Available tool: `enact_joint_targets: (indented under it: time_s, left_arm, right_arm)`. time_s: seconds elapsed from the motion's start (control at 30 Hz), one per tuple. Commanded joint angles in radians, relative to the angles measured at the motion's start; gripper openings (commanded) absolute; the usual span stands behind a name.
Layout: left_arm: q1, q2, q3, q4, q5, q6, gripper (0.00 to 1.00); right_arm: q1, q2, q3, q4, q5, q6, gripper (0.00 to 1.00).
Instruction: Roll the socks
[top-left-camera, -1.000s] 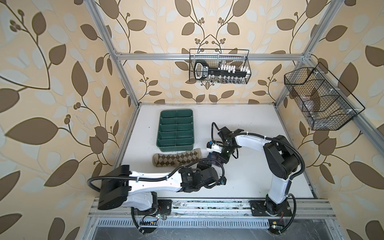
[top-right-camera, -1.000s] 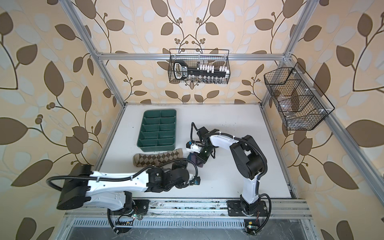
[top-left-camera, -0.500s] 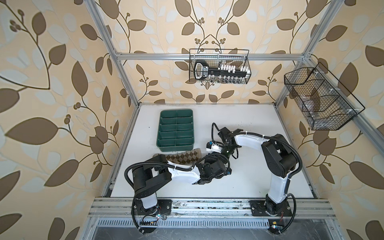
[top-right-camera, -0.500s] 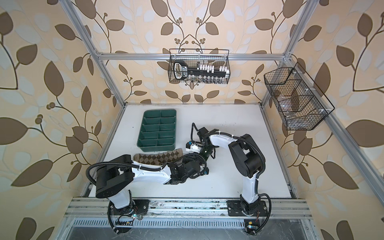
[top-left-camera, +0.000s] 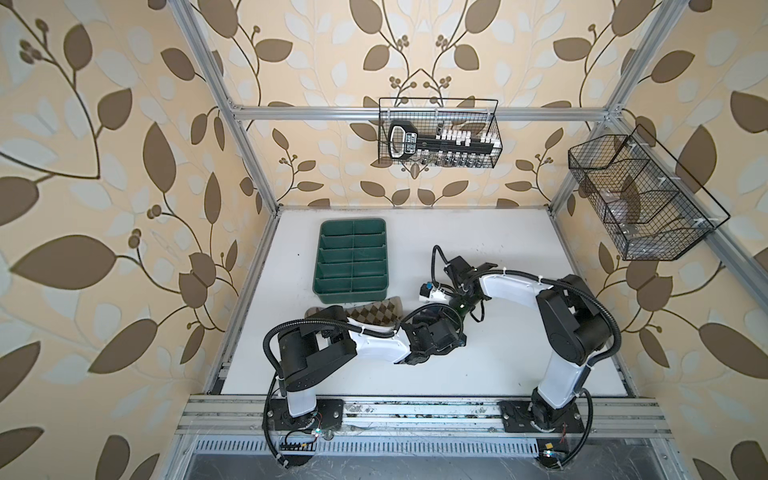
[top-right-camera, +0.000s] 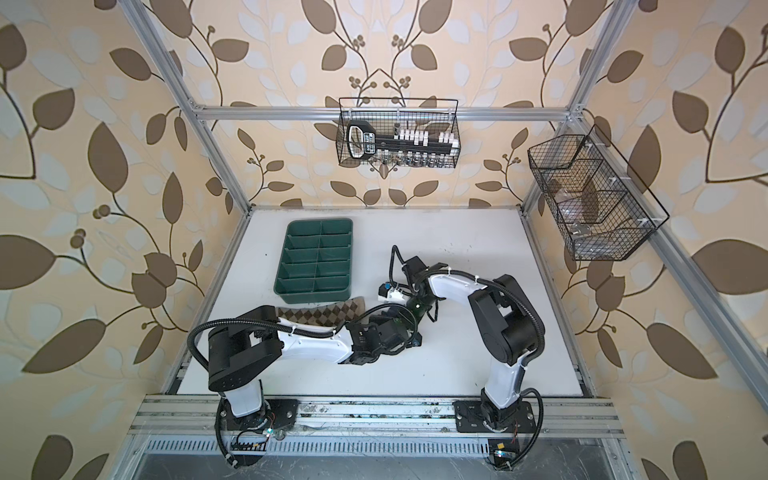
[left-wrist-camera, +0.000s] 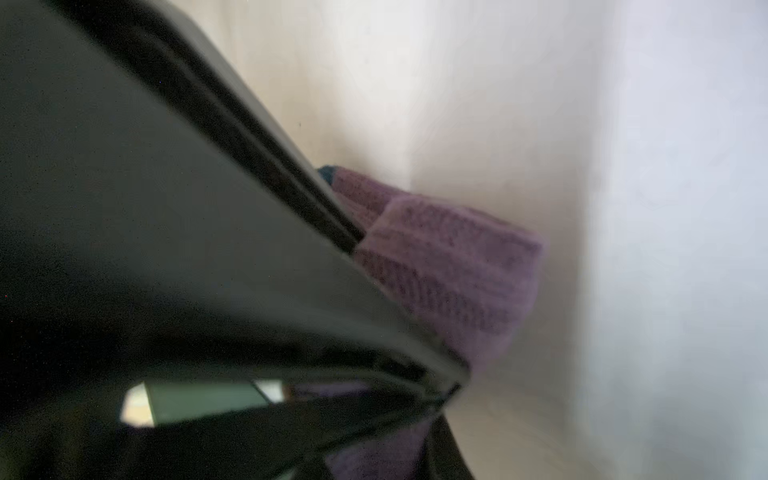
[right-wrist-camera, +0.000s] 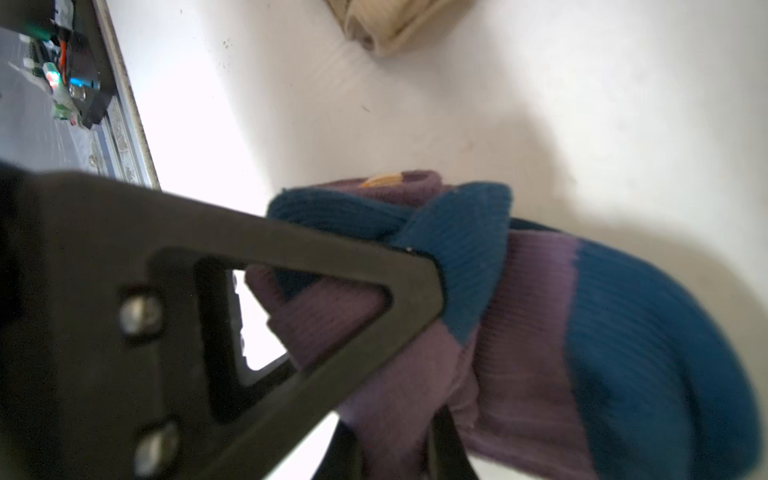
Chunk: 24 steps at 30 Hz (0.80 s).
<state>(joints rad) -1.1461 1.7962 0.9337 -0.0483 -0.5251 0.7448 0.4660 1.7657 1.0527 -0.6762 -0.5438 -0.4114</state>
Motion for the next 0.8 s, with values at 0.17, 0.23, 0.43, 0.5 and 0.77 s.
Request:
enact_joint_targets:
  time_s: [0.17, 0.23, 0.43, 0.5, 0.77]
  left_arm:
    - [0.030, 0.019, 0.044, -0.280, 0.198, -0.158, 0.05]
    - [0.032, 0.027, 0.056, -0.289, 0.202, -0.159, 0.05]
    - [0.032, 0.034, 0.081, -0.330, 0.257, -0.160, 0.05]
    - [0.032, 0.042, 0.107, -0.381, 0.318, -0.153, 0.06]
    - [0.085, 0.254, 0.392, -0.754, 0.654, -0.165, 0.06]
  right_arm:
    - [-0.286, -0.404, -0.124, 0.371, 0.059, 0.323, 0.43]
    - [-0.343, -0.497, -0.160, 0.426, 0.072, 0.387, 0.49]
    - [-0.467, -0.735, -0.221, 0.537, 0.092, 0.554, 0.77]
    - [-0.492, -0.814, -0.246, 0.599, 0.167, 0.660, 1.00]
    - [-0.488, -1.084, -0.343, 0.607, 0.223, 0.588, 0.87]
